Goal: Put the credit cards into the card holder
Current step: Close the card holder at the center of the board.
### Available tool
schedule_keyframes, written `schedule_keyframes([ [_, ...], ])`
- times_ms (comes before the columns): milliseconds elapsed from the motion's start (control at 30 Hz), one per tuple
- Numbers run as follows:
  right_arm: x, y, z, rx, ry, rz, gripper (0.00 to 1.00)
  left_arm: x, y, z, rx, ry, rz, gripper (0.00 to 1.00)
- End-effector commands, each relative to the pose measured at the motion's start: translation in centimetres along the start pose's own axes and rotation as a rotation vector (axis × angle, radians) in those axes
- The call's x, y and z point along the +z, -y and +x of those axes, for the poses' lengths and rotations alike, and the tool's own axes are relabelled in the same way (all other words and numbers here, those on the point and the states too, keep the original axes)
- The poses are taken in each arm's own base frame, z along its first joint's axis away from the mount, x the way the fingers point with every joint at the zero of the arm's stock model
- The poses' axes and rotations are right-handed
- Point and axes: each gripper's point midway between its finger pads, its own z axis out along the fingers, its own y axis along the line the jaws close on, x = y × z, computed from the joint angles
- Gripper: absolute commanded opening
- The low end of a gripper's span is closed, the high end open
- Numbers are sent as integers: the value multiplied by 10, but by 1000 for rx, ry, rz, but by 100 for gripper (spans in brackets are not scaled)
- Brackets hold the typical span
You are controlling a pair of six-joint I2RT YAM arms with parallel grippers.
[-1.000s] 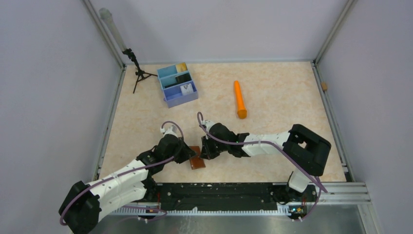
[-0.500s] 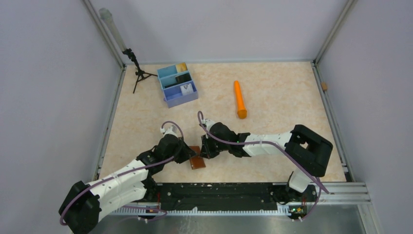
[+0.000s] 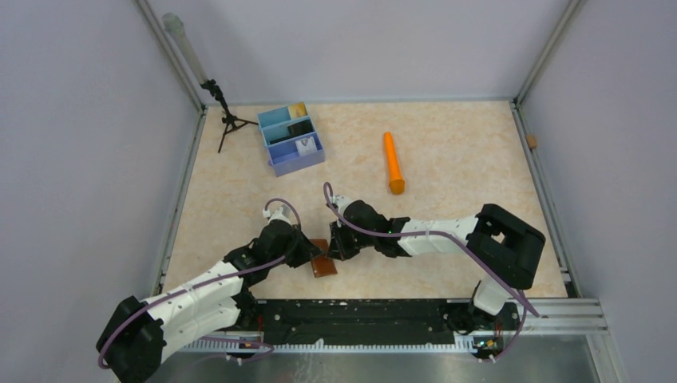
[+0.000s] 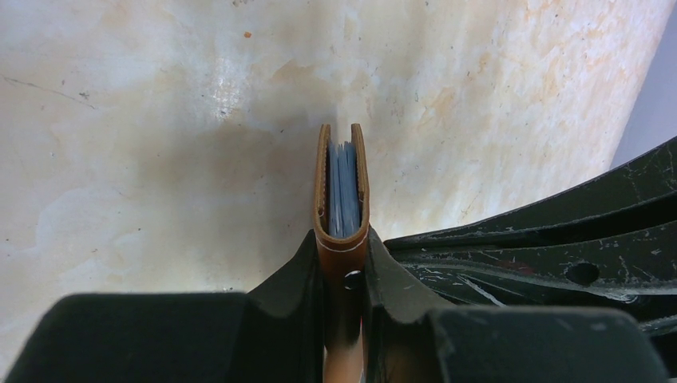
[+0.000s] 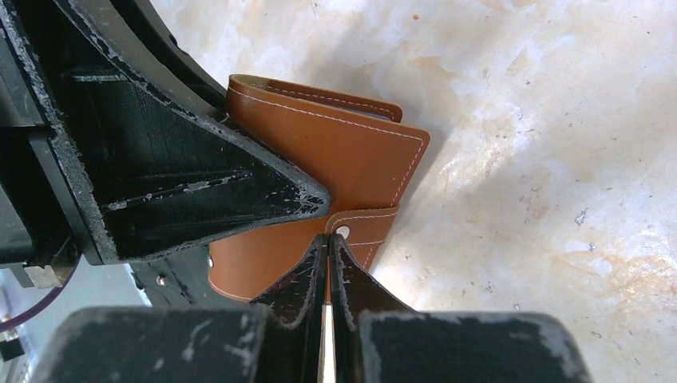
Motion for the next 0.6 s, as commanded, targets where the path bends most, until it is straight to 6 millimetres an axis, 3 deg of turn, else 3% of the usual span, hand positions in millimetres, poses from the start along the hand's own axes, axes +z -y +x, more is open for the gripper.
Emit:
schedule_keyframes([
  [0,2,-5,-11,-21,30,-25,0,-1,18,-11,-5,40,62,0],
  [567,9,-3,-6,-21,16,-30,0,-1,17,-10,-7,37,60,0],
])
